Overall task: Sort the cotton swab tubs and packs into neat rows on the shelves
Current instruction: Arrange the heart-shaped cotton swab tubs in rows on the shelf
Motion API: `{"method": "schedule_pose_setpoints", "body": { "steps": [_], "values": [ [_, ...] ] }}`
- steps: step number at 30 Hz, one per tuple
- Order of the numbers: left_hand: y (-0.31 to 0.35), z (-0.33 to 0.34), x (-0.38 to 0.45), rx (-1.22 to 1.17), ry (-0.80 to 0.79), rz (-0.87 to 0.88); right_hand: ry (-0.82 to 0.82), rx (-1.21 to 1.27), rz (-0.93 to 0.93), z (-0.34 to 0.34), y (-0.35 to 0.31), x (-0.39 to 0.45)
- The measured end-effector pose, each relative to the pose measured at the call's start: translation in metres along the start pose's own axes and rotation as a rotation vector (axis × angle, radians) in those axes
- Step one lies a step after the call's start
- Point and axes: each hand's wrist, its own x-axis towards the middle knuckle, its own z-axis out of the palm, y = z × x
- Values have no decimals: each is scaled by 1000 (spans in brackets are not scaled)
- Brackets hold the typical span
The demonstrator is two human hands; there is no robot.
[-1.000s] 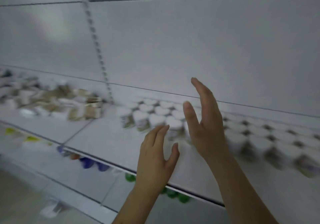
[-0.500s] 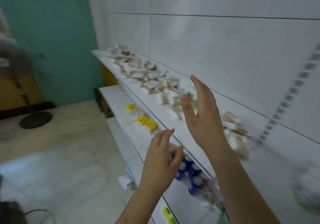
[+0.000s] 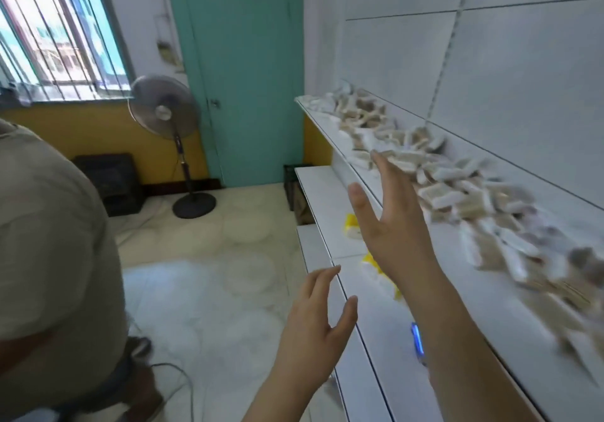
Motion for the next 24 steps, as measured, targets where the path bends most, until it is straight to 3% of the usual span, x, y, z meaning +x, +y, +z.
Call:
{"method": "schedule_pose_setpoints", "body": {
  "steps": [8, 12, 24],
  "values": [
    [-64, -2, 185, 53, -65, -17, 42, 30, 39, 79, 74, 165],
    [-103, -15, 256, 77, -14, -30, 53, 40, 45, 117, 96, 244],
    [-222, -53, 444, -49, -52, 7, 49, -69, 64, 260, 144, 400]
  ]
}}
